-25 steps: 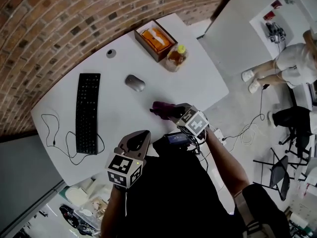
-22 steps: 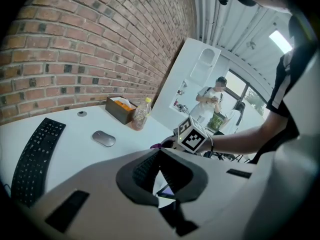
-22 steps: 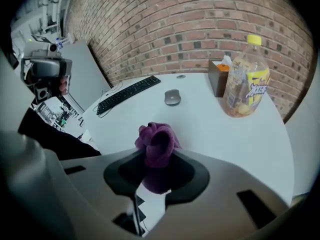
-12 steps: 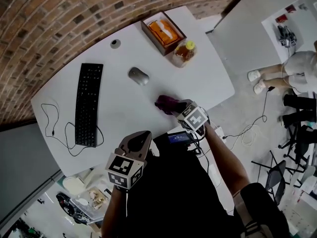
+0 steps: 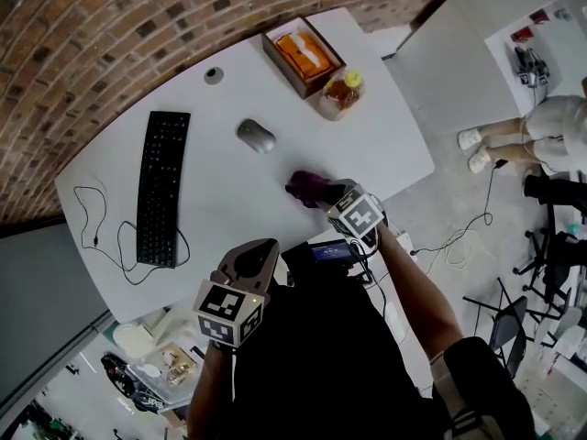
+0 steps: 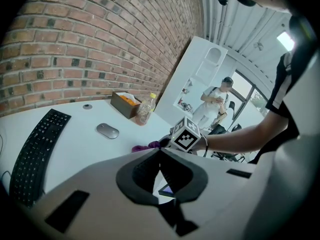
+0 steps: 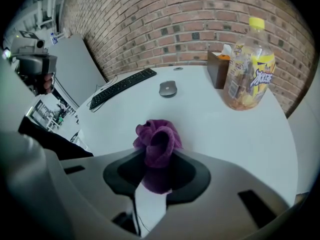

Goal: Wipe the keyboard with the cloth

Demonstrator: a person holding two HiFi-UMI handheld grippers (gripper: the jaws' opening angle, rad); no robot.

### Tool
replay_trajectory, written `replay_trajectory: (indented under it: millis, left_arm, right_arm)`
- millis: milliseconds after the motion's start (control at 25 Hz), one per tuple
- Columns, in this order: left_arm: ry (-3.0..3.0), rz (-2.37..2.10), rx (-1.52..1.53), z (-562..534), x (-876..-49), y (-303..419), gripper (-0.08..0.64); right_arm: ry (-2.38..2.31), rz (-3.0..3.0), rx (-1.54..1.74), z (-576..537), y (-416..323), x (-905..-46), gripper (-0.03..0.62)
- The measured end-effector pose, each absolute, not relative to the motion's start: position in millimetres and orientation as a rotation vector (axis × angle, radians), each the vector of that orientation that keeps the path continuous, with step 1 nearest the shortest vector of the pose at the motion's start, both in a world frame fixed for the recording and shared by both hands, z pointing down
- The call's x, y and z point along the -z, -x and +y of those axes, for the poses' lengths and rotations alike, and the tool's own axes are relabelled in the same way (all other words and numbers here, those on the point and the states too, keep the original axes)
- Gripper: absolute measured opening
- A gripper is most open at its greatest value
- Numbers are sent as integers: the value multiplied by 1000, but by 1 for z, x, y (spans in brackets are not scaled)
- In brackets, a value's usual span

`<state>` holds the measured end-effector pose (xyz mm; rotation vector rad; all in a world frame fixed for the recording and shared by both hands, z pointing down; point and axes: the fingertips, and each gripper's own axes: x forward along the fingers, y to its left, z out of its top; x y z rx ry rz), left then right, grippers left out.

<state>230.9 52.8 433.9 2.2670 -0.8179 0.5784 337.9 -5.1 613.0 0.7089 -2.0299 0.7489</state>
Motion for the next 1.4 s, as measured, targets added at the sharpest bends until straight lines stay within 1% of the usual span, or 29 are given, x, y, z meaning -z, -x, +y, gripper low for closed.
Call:
replay_trajectory:
  millis: [120,200,240,480,760,1040,1200,1400]
  left_arm:
    - [-2275,-816,-574,52,-432,-231,14]
    - [-2280,-814,-573,51,-432,-231,14]
    - [-2282,-813,-574,51,-431,-231,14]
    - [-2304,-797,-581,51,-429,-231,14]
    - [-2334,-757,-594,59,-424,-217,14]
    - [-2363,-736,-563,62,-416,-194,14]
    - [-2386,-723,-550,69,-413,-177,14]
    - [-2396,-774,-502,71,-401,-146,14]
  right_arm:
    - [-726,-2034,-750,-7,-339,-608,138]
    - [-705,-2048,-739,-6,-336,-603,194]
    - [-691,-2061,-739,-5,-333,-602,207]
    - [-675,-2075,-749,4,-332,-602,244]
    - [-769,-2042,-737,10,-334,-594,249]
    - [-887,-2035,-729,21,-330,-562,249]
    - [-940,-2082,-680,28,-310,-532,247]
    - [-979,-2212,-602,31,-263,-482,247]
